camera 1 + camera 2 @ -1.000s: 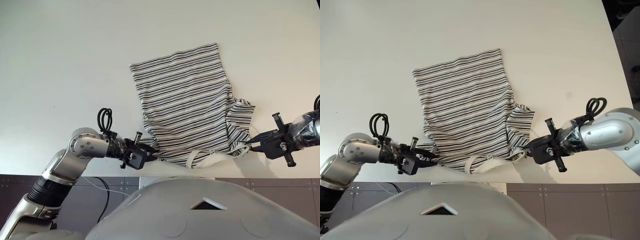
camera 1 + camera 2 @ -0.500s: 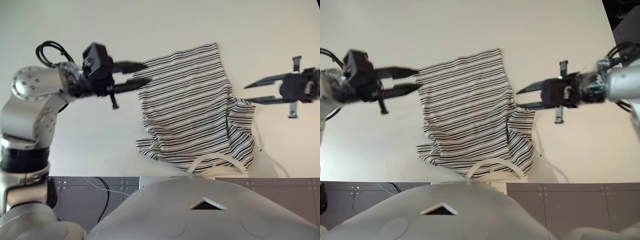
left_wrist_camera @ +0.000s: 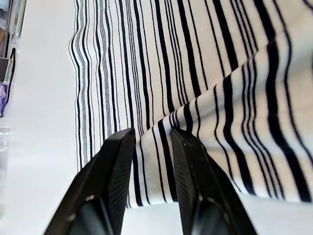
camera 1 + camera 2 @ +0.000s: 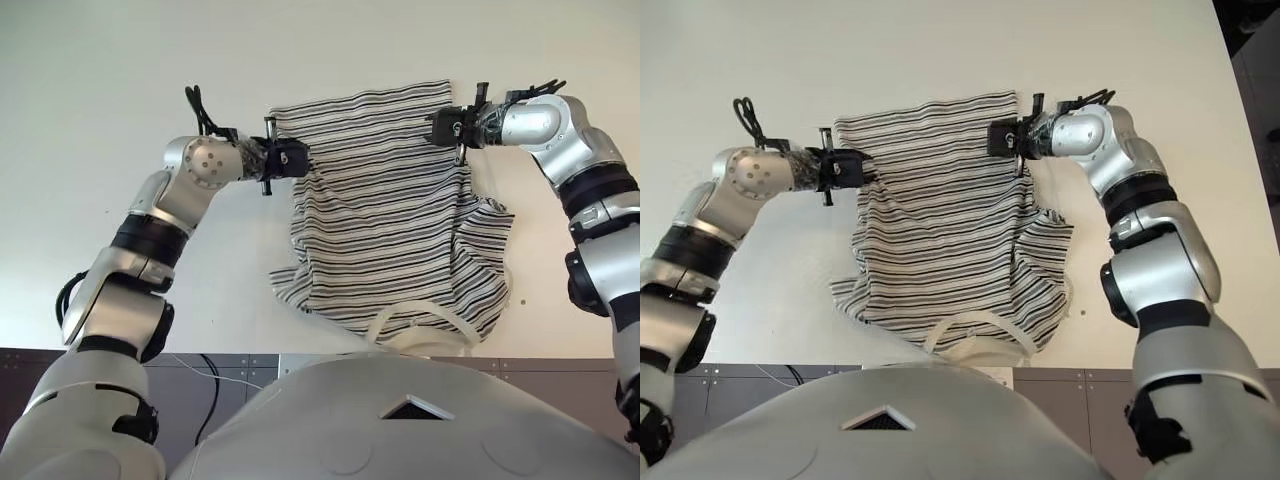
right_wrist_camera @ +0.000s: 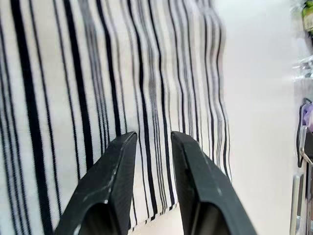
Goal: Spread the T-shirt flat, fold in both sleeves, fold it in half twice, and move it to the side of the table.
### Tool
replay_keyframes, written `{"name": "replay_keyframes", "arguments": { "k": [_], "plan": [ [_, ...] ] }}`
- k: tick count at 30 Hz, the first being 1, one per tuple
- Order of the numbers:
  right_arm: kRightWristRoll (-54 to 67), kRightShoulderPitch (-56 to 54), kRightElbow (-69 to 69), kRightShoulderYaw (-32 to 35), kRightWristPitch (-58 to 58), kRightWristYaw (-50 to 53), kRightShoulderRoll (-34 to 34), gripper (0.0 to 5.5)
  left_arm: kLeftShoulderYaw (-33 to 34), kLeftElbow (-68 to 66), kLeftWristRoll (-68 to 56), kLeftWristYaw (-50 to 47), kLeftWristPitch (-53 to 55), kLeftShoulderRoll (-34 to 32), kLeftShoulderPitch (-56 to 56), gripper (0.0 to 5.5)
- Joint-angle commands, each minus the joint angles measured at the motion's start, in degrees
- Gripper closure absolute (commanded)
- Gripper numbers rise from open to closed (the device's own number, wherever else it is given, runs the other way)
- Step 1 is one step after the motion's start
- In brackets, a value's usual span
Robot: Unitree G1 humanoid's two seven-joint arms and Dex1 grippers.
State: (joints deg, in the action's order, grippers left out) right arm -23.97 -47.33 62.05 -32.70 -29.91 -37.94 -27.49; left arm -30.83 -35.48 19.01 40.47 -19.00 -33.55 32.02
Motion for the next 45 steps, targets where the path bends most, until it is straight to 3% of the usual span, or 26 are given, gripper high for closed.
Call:
{"name": "replay_keyframes", "arguments": {
  "k": [1,4,7,11,16,22,29,38,40,45],
  "plan": [
    [-9.2,-3.5,9.9,-4.8,2.7,7.9,1.3,4.23,-5.4,-20.9,10.1,-9.2,-4.6,5.5,6.7,4.13],
    [-12.5,-4.7,13.1,-6.3,4.7,12.9,1.2,4.23,-1.7,-26.4,7.7,-14.8,-7.2,8.7,11.2,4.13],
    [-13.6,-4.8,14.6,-5.9,5.8,15.8,0.2,4.23,4.6,-23.5,1.8,-14.6,-12.2,7.3,12.3,4.13],
    [-13.3,-4.3,14.5,-4.3,4.9,17.8,-1.1,4.23,10.5,-2.5,-9.8,-1.0,-18.3,-5.6,-0.6,4.13],
    [-12.0,-3.7,13.2,-2.2,2.3,18.1,-1.8,4.23,11.7,25.0,-28.6,18.7,-9.6,-20.4,-21.3,4.13],
    [-12.2,-4.0,12.2,-1.4,0.8,17.6,-0.5,4.23,11.5,26.1,-23.3,20.1,-7.7,-19.4,-24.5,4.13],
    [-11.7,-3.6,11.0,-0.5,-1.4,16.8,-0.3,4.23,8.8,19.4,-8.4,13.8,-11.3,-16.5,-25.3,4.13],
    [-11.3,-3.4,10.7,1.4,-0.7,17.0,-0.9,4.23,3.3,21.6,5.0,17.0,-21.4,-27.5,-31.2,4.13],
    [-11.3,-3.5,10.6,1.7,-0.6,17.2,-0.8,4.23,3.2,23.2,3.3,16.3,-20.8,-27.6,-33.6,4.13],
    [-10.8,-1.9,9.2,2.5,-2.0,16.7,-1.5,4.17,9.3,37.6,-15.5,10.3,-10.3,-23.8,-44.6,3.94]
  ]
}}
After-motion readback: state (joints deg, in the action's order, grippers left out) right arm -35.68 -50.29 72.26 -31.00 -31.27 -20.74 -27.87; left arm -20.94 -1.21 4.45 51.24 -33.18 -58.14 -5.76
